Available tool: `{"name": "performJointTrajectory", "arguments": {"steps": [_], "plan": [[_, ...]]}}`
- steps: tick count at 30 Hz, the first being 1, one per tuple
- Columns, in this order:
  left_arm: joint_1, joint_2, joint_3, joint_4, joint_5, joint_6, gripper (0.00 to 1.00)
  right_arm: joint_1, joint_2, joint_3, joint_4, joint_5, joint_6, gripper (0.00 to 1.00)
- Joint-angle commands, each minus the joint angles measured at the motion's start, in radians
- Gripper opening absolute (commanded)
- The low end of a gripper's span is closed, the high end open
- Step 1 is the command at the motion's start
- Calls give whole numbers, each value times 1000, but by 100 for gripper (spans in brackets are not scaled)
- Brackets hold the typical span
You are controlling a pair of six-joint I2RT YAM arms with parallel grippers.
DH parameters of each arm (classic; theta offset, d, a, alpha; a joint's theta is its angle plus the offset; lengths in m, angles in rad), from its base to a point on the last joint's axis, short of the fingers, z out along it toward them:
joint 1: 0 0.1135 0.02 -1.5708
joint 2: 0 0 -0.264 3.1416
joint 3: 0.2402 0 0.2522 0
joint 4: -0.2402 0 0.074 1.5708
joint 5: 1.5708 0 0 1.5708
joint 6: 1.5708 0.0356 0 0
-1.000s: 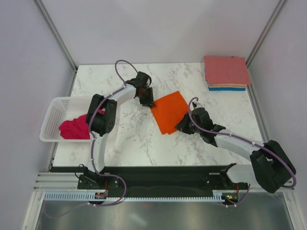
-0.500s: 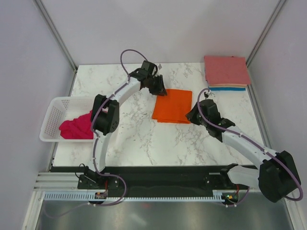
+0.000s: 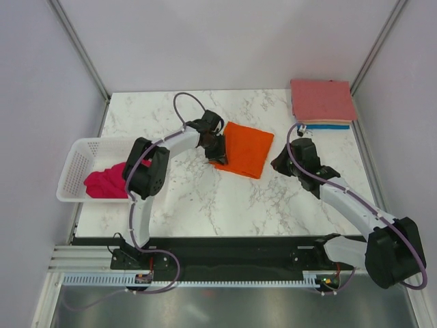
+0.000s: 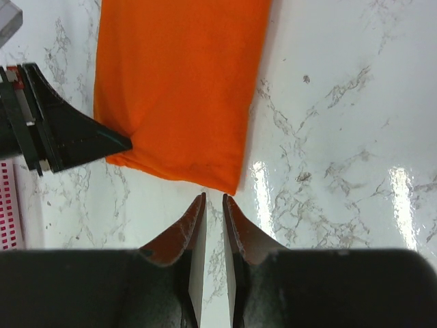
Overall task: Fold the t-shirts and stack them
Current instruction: Neatly place the folded tshirt to the corner
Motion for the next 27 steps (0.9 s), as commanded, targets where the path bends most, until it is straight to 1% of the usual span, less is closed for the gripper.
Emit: {"name": "performJointTrajectory", "arguments": {"steps": [1, 2, 3, 4, 5, 7, 8, 9, 11, 12, 14, 15, 16, 18, 20, 23, 24, 25, 27], "plan": [[90, 130, 179, -87, -218, 78, 29, -5, -35, 18, -7, -18, -21, 23], [128, 172, 250, -154, -252, 95, 28, -7, -35, 16, -7, -23, -20, 23], [142, 201, 317, -176, -313, 107, 28, -7, -33, 18, -10, -27, -24, 24], [162, 250, 453, -193, -309, 126, 28, -7, -32, 19, -10, -38, -24, 24], [165, 261, 520, -224, -301, 150, 28, -7, -26, 19, -10, -40, -26, 25], [159, 253, 629, -224, -263, 161, 29, -8, 3, 25, -5, -35, -33, 25], [146, 226, 643, -218, -242, 156, 29, -8, 17, 28, -2, -29, -33, 25], [136, 209, 645, -192, -190, 156, 29, -10, 45, 35, -1, -29, -35, 25], [107, 171, 611, -172, -145, 150, 29, -16, 77, 56, 13, -34, -44, 26], [98, 160, 588, -148, -89, 146, 29, -19, 112, 68, 16, -40, -52, 26], [74, 141, 499, -131, -44, 123, 29, -39, 155, 103, 19, -54, -76, 30], [64, 125, 461, -109, -15, 120, 29, -48, 204, 143, 19, -79, -84, 31], [54, 115, 389, -73, -11, 117, 29, -57, 230, 166, 21, -90, -92, 34], [30, 109, 334, -49, -13, 110, 29, -80, 301, 235, 19, -125, -111, 36], [21, 108, 277, -49, -10, 109, 28, -97, 332, 290, 21, -142, -122, 38], [23, 77, 193, -52, -72, 112, 28, -105, 382, 367, 12, -181, -148, 42], [26, 68, 171, -55, -120, 113, 28, -106, 408, 387, 10, -199, -168, 44], [33, 47, 128, -58, -143, 116, 28, -109, 421, 404, 8, -225, -177, 48], [49, 28, 84, -71, -204, 117, 28, -109, 465, 456, 8, -248, -214, 53]]}}
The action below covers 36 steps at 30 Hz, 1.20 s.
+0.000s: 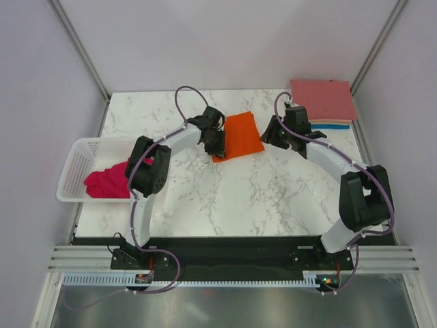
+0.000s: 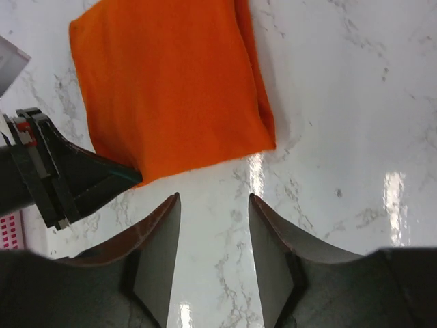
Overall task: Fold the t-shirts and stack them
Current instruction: Neatly place the folded tshirt to the corner
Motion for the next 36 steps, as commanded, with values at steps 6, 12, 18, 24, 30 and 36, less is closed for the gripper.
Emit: {"name": "performJointTrajectory", "arguments": {"steps": [6, 12, 18, 24, 30, 36], "plan": [[111, -109, -144, -45, -150, 27, 28, -3, 255, 266, 15, -143, -131, 67], [111, -190, -99, -54, -47, 66, 29, -6, 461, 454, 15, -196, -140, 72], [108, -337, -160, -64, 84, 52, 29, -6, 570, 547, 0, -156, -178, 76], [77, -521, -286, -55, 160, 49, 30, -4, 667, 629, -26, -116, -237, 76], [77, -646, -450, -2, 121, 37, 31, -3, 734, 679, -60, -88, -298, 76], [96, -574, -408, -21, 156, -13, 32, -4, 774, 732, -89, -91, -341, 66]]}}
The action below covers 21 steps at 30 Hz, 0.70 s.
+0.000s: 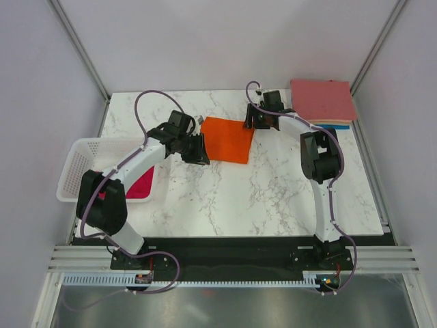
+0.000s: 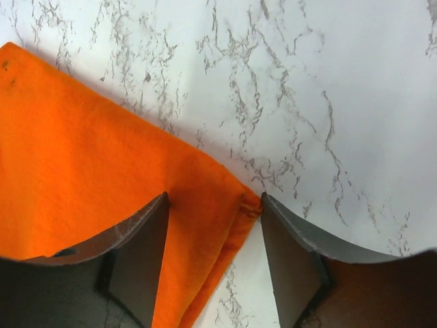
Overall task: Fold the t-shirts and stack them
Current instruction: Neatly place the folded tshirt to the corner
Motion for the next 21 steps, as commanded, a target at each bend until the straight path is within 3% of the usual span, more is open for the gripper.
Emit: {"name": "performJointTrajectory", "arguments": {"steps": [1, 8, 12, 16, 21], "plan": [[10, 32, 50, 19, 42, -30, 32, -3, 46, 26, -59, 13, -60, 63], [12, 38, 84, 17, -15, -23, 34, -13, 17, 26, -57, -2, -103, 24], [19, 167, 151, 16, -24, -35, 33, -15, -44, 12, -62, 35, -136, 0], [22, 279, 231, 13, 34, -56, 32, -15, -150, -25, -94, 111, -229, 0], [22, 227, 223, 16, 89, -47, 32, -18, -234, -63, -137, 252, -330, 0]]}}
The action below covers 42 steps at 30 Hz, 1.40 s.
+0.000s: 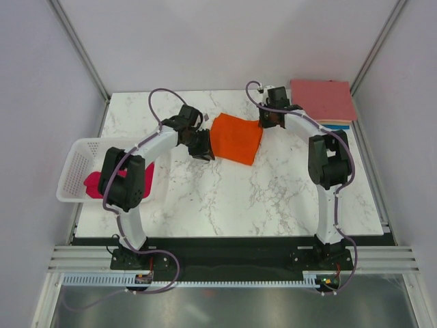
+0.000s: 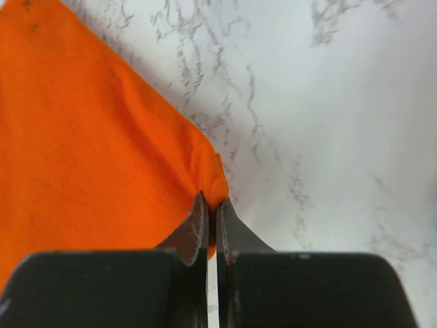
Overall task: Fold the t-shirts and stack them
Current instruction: Neatly place the folded tshirt to the corner
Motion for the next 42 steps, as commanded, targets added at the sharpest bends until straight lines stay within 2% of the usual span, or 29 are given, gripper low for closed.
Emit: {"name": "performJointTrajectory", "arguments": {"steps": [1, 11, 17, 28, 42], "plan": [[1, -78, 35, 14, 76, -6, 32, -12, -125, -16, -31, 152, -120, 0], [-2, -216, -94, 25, 152, 31, 33, -21, -235, 13, -48, 332, -228, 0], [-2, -241, -175, 40, 152, 64, 33, -47, -270, 48, -54, 362, -277, 0], [-2, -255, -180, 53, 202, 65, 33, -78, -358, 81, -71, 398, -330, 0], [-2, -276, -182, 54, 202, 68, 33, -113, -352, 203, -120, 399, -344, 0]]}}
